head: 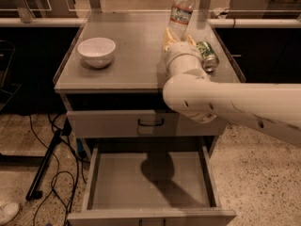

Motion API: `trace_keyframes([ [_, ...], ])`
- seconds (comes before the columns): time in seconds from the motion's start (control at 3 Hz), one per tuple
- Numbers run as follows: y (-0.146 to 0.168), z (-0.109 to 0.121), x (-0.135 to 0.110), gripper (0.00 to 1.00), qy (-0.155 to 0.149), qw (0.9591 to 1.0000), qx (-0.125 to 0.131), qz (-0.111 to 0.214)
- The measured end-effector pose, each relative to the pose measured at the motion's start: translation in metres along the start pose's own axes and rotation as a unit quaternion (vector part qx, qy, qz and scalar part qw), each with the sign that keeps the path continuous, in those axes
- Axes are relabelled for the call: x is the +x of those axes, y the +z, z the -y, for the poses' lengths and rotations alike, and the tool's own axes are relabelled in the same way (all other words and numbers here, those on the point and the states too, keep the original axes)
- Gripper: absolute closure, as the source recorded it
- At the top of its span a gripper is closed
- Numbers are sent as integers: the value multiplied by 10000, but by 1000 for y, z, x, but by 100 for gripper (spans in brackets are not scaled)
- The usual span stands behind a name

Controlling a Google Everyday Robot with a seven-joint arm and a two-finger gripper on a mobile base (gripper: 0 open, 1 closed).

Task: Pick water bottle from middle drawer and place on counter

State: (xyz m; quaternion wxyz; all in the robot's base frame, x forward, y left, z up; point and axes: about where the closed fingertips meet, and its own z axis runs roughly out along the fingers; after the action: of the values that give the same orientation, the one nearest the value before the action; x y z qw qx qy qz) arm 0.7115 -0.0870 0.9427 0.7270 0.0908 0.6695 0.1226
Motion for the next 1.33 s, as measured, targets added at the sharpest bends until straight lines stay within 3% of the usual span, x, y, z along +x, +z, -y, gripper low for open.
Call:
trace_keyframes([
  [0.33,-7,-5,7,100,62,9999,141,-69],
  [1.0,-16,-16,33,100,33,9978,666,-46],
  [1.33,-16,-14,33,100,53,9974,713,-33],
])
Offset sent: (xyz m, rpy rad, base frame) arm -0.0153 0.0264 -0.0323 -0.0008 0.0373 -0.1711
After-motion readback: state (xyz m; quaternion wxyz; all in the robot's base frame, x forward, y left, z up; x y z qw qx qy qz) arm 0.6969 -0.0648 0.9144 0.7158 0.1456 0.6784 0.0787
